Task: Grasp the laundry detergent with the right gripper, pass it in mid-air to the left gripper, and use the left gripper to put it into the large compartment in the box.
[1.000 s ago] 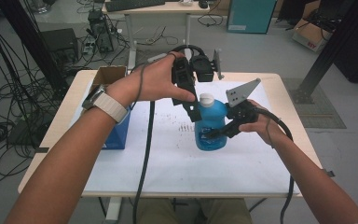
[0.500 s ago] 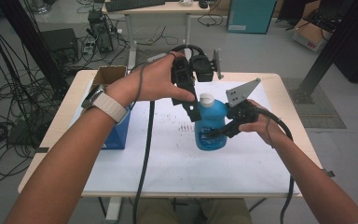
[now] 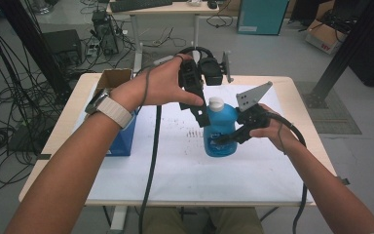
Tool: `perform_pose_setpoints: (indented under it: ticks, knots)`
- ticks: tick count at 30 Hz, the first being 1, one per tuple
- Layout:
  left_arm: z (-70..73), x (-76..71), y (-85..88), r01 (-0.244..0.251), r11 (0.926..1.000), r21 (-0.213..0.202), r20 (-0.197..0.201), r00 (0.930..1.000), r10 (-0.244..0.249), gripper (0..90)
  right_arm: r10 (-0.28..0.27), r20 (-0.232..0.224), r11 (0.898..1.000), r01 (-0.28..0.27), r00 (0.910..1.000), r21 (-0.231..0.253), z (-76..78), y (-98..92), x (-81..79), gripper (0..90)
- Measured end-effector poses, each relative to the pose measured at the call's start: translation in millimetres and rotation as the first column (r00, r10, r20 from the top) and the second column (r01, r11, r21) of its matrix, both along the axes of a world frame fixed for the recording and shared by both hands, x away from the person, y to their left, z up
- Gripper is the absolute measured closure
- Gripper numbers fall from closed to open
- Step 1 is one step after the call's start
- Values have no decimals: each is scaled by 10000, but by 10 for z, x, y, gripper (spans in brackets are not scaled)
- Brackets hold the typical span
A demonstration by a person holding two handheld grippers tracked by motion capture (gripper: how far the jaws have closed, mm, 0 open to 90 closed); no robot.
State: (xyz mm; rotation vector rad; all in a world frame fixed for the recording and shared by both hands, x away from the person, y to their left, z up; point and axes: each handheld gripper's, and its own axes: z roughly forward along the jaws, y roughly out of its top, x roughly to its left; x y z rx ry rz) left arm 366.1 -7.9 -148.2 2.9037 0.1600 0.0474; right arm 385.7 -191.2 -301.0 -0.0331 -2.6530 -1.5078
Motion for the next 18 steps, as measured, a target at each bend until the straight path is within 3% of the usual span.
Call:
perform_pose_setpoints:
  ticks: [18]
  knots:
    - [-6,-3,0,-37,10000,40,12,10000,37,56,-19,-15,10000,19,10000,-39,-5,1,1,437]
